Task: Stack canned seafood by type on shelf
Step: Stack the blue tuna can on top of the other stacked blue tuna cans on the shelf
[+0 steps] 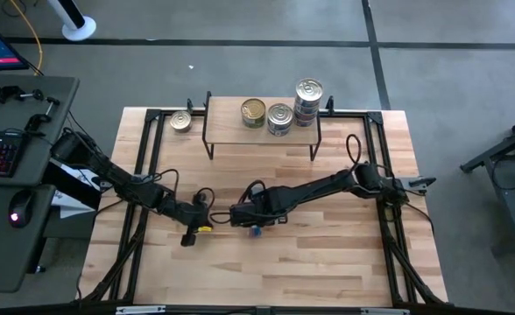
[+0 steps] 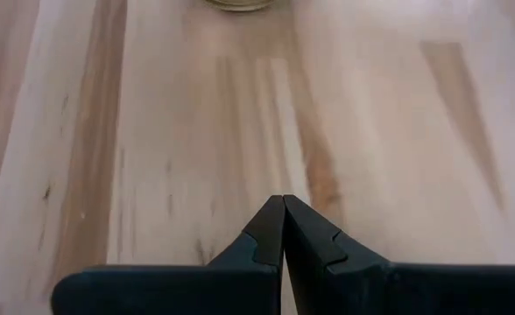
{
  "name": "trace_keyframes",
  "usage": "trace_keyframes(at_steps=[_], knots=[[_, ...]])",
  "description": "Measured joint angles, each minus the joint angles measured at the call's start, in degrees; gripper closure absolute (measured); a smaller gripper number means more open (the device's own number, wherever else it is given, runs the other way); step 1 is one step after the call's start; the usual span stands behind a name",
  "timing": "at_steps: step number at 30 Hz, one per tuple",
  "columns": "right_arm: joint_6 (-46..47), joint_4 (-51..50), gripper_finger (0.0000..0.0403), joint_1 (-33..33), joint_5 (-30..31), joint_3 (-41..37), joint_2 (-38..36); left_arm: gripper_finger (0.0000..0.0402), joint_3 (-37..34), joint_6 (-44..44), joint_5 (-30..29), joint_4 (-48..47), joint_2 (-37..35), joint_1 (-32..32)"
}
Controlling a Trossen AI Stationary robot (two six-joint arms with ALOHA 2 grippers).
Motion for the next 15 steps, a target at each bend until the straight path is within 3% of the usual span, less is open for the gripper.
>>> trace_keyframes(at_steps=[10, 15], knots=[[-2.8, -25.7, 0.0231, 4.6, 1.3, 1.5, -7.0, 0.0401, 0.0, 0.8, 0.6, 5.3, 0.0, 2.2], [-14.1, -29.0, 0.0231, 5.1, -4.8, -2.3, -8.3, 0.0401, 0.0, 0.0, 0.6, 6.0, 0.0, 5.9]])
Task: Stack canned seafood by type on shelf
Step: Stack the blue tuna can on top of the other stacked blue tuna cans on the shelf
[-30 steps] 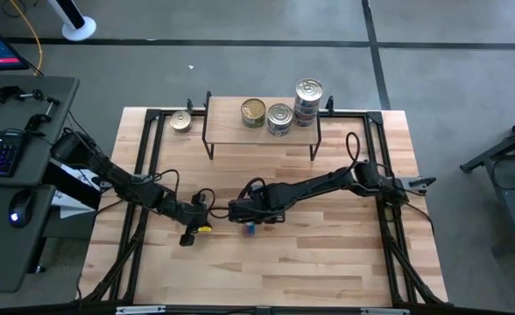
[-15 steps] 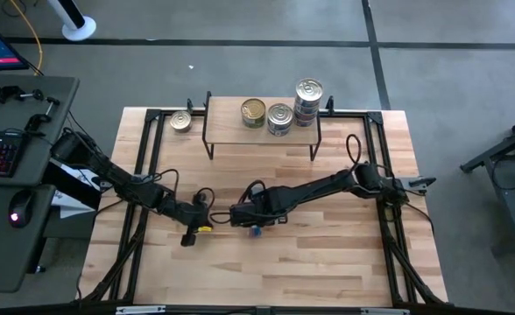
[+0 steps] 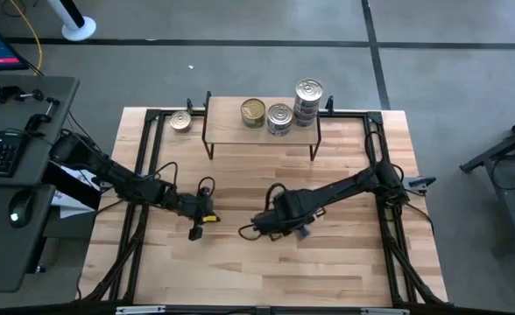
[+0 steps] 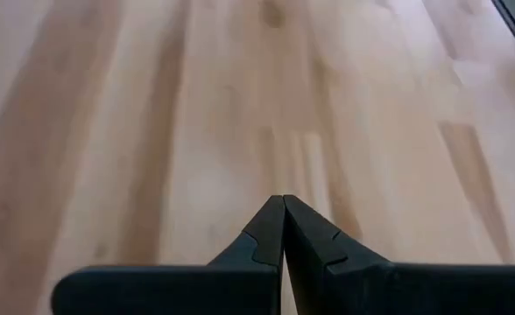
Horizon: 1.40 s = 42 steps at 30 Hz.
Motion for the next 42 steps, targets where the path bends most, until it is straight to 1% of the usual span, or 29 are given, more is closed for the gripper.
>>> trace_keyframes(at_steps=[3, 6, 8, 10, 11, 12, 14, 16, 18, 20, 22, 24, 27, 29, 31, 33, 37, 40, 42], knots=[[-7.4, 7.3, 0.0231, 0.0, -6.4, -10.8, -2.3, 0.0401, 0.0, -2.5, 0.0, 1.3, 0.0, 2.6], [-10.6, 16.1, 0.0231, 0.6, -12.4, -26.1, -9.4, 0.0401, 0.0, -7.2, 0.0, 2.9, 0.0, 4.8], [-9.4, 22.1, 0.0231, 1.3, -14.7, -36.1, -16.3, 0.0401, 0.0, -10.6, -0.1, 3.8, 0.0, 5.7], [-5.1, 28.7, 0.0231, 2.4, -14.8, -45.5, -24.1, 0.0401, 0.0, -13.6, -0.5, 5.0, 0.0, 6.1], [-2.3, 33.4, 0.0231, 3.1, -13.7, -50.0, -28.3, 0.0401, 0.0, -15.0, -1.1, 5.7, 0.0, 6.1], [0.5, 39.2, 0.0231, 3.8, -11.6, -54.3, -32.7, 0.0401, 0.0, -16.2, -1.9, 6.5, 0.0, 6.1], [5.8, 54.7, 0.0231, 5.2, -4.6, -62.1, -40.6, 0.0401, 0.0, -19.0, -3.3, 9.0, 0.0, 6.1], [10.1, 71.5, 0.0231, 5.9, 5.4, -68.8, -47.2, 0.0402, 0.0, -21.8, -4.6, 12.2, 0.0, 6.1], [10.2, 87.8, 0.0231, 5.8, 15.9, -74.4, -50.3, 0.0401, 0.0, -23.4, -6.0, 15.0, 0.0, 6.1], [7.1, 100.5, 0.0231, 4.4, 24.9, -78.3, -50.8, 0.0402, 0.0, -23.9, -7.7, 17.5, 0.0, 6.1], [2.6, 110.4, 0.0231, 1.8, 31.2, -79.9, -50.2, 0.0401, 0.2, -22.4, -9.7, 18.8, 0.0, 6.1], [-2.3, 119.1, 0.0231, -1.5, 36.0, -80.0, -49.2, 0.0401, 1.0, -18.6, -10.6, 18.7, 0.0, 6.2], [-10.5, 127.5, 0.0231, -6.9, 40.9, -78.1, -47.3, 0.0401, 2.8, -12.1, -10.4, 18.8, 0.0, 6.8], [-14.7, 130.2, 0.0228, -9.8, 43.7, -75.5, -47.0, 0.0401, 4.2, -8.1, -10.4, 18.8, 0.0, 7.5], [-17.1, 130.0, 0.0224, -11.8, 45.8, -72.3, -47.2, 0.0401, 5.5, -5.0, -10.3, 18.8, 0.0, 8.2], [-19.6, 127.3, 0.0223, -12.7, 49.3, -69.4, -47.1, 0.0401, 6.7, -2.7, -9.3, 18.8, 0.0, 9.0], [-28.1, 121.1, 0.0223, -12.1, 54.6, -61.9, -45.6, 0.0401, 7.8, -0.5, -5.2, 18.8, 0.0, 10.1], [-36.4, 117.7, 0.0223, -11.0, 57.0, -54.7, -41.9, 0.0401, 7.8, -0.5, -1.8, 18.5, 0.0, 10.8], [-41.5, 115.0, 0.0223, -10.2, 60.6, -50.2, -38.7, 0.0401, 7.8, 0.1, 0.7, 17.7, 0.0, 11.3]])
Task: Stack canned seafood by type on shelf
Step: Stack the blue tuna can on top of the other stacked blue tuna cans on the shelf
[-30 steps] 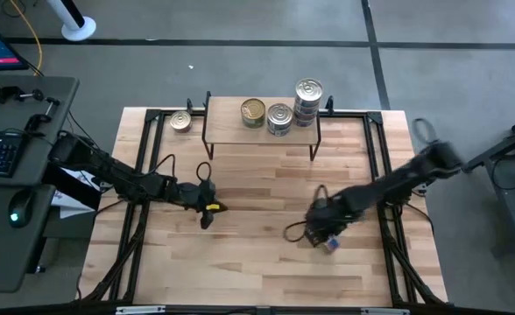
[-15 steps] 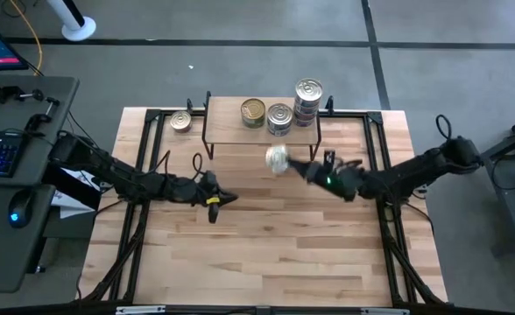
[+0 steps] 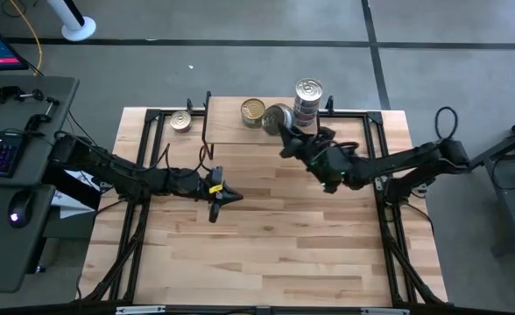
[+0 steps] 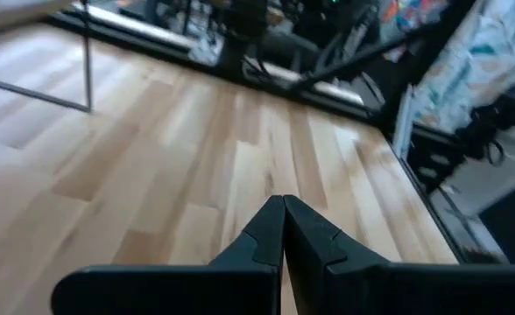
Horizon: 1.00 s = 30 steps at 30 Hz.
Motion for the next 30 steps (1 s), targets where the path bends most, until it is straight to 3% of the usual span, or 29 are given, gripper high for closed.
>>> trace_keyframes(at_steps=[3, 9, 16, 20, 26, 30], knots=[[2.6, -2.8, 0.0223, 0.0, 3.9, 3.8, 3.5, 0.0401, 0.0, 0.3, 3.8, -2.3, 0.0, 0.6], [23.8, -4.4, 0.0223, -1.5, 16.6, 2.6, 8.3, 0.0402, 0.0, -3.5, 11.3, -6.2, 0.0, 1.1], [46.7, -3.8, 0.0222, -4.6, 17.7, 0.9, 13.5, 0.0401, 0.0, -4.5, 17.8, -9.4, -0.2, 1.1], [48.6, -2.0, 0.0222, -5.5, 18.2, 1.0, 14.6, 0.0401, 0.0, -3.1, 19.2, -11.3, -1.5, 1.0], [42.4, 2.7, 0.0222, -6.2, 17.9, 0.9, 14.7, 0.0402, 0.0, -1.2, 19.1, -16.2, -4.3, 1.1], [42.7, 3.3, 0.0222, -8.2, 14.5, 0.9, 14.7, 0.0401, 0.0, -1.1, 18.9, -17.0, -5.3, 1.8]])
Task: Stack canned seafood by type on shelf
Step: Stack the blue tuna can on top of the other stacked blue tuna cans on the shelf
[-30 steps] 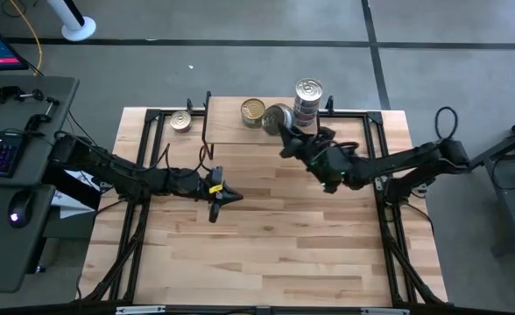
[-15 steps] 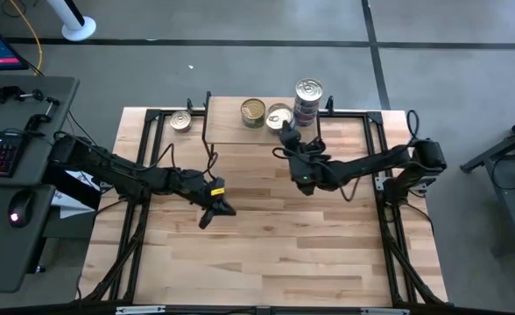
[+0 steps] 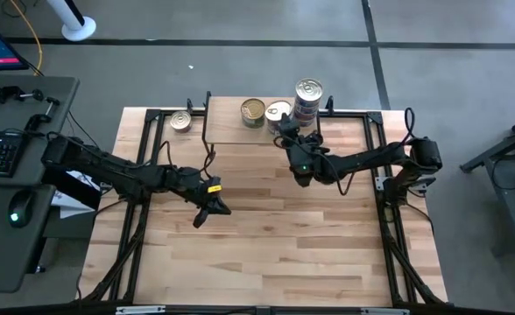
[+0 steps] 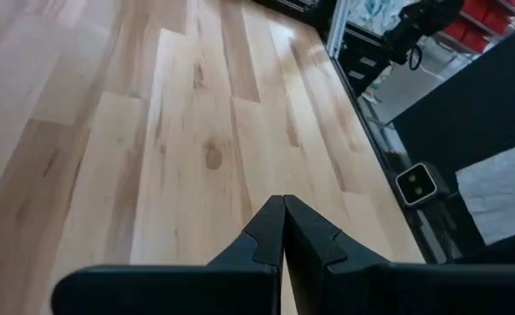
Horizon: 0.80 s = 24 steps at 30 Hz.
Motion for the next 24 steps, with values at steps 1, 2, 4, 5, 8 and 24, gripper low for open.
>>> trace_keyframes(at_steps=[1, 2, 4, 5, 8, 24], knots=[[0.1, 0.4, 0.0221, -0.5, -1.0, 0.0, 0.0, 0.0401, 0.0, 0.0, 0.0, -0.1, -0.1, 0.1], [0.1, 0.7, 0.0221, -1.0, -1.6, 0.0, 0.0, 0.0401, 0.0, 0.0, 0.0, 0.1, -0.1, 0.4], [0.1, 0.9, 0.022, -1.8, -1.9, 0.0, 0.0, 0.0401, 0.0, 0.0, 0.0, 0.0, -0.1, 0.8], [0.1, 0.8, 0.0218, -2.1, -2.0, 0.0, 0.0, 0.0401, 0.0, -0.1, 0.0, 0.0, -0.1, 0.8], [0.1, 0.7, 0.021, -2.8, -3.1, 0.0, 0.0, 0.0401, 0.0, -0.4, 0.0, 0.0, -0.1, 1.0], [-1.6, -1.5, 0.0201, -3.4, -5.2, 0.0, 0.0, 0.0402, 0.0, -2.0, 0.1, -0.5, -0.1, 2.3]])
